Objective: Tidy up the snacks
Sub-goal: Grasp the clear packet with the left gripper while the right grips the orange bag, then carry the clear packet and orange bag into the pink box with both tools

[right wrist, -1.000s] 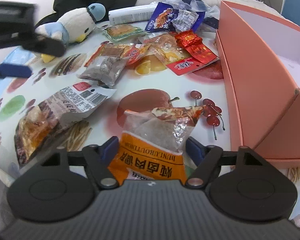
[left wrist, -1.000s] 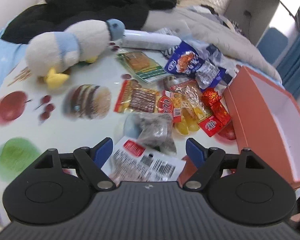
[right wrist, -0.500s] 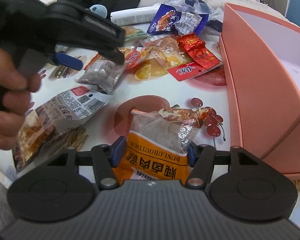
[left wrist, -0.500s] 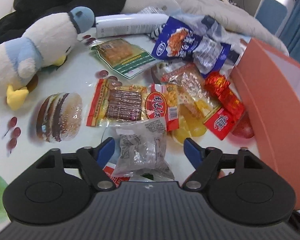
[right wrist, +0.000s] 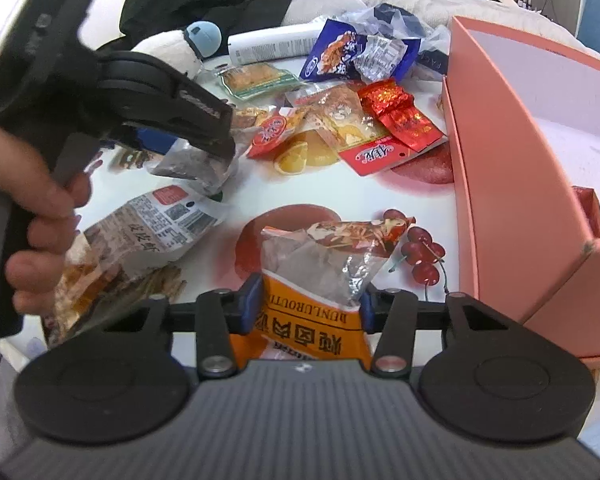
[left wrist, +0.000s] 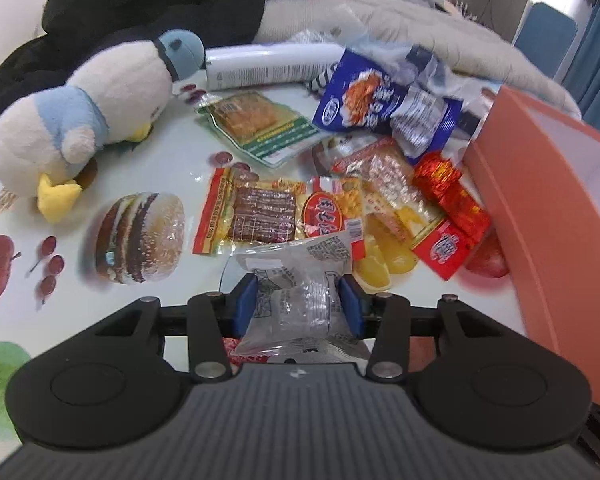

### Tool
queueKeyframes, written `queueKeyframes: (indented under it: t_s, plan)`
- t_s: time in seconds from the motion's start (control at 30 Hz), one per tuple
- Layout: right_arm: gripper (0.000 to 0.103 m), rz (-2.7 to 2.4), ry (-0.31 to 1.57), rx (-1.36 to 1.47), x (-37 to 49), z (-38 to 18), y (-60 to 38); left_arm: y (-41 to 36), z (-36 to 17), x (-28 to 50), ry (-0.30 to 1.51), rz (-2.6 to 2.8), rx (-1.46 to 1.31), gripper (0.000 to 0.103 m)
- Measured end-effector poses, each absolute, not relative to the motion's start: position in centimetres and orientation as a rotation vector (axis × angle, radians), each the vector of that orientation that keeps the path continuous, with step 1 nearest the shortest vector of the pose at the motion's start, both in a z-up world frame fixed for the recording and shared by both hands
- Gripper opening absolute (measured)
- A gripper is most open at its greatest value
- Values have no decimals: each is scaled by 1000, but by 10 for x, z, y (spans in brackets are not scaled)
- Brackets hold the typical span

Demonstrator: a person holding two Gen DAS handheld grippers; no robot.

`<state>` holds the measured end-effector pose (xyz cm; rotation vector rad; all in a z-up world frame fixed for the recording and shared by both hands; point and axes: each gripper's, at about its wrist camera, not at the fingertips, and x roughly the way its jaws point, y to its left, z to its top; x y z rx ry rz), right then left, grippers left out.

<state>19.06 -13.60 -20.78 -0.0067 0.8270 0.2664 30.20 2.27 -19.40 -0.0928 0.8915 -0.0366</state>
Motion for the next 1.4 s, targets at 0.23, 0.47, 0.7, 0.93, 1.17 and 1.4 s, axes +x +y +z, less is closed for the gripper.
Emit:
queueKeyframes:
  t_s: [0.23, 0.47, 0.7, 0.93, 1.17, 1.4]
  plan:
    - [48, 265, 774, 13, 183, -187, -141, 23, -156, 264, 821, -57, -128, 51]
    - [48, 252, 718, 48, 171, -158, -152, 20, -129, 221, 772, -80, -166, 51]
    - [48, 251, 663, 78, 154, -127, -166, 23, -108, 183, 742, -65, -173, 50]
    - [48, 267, 609, 101, 132, -99, -176, 21, -81, 153, 695, -82, -182, 50]
    - [48, 259, 560, 114, 116, -78, -189, 2, -62, 141, 667, -140, -169, 50]
    - [48, 229, 535, 139, 105, -65, -210, -27, -43, 130, 633, -220, -169, 50]
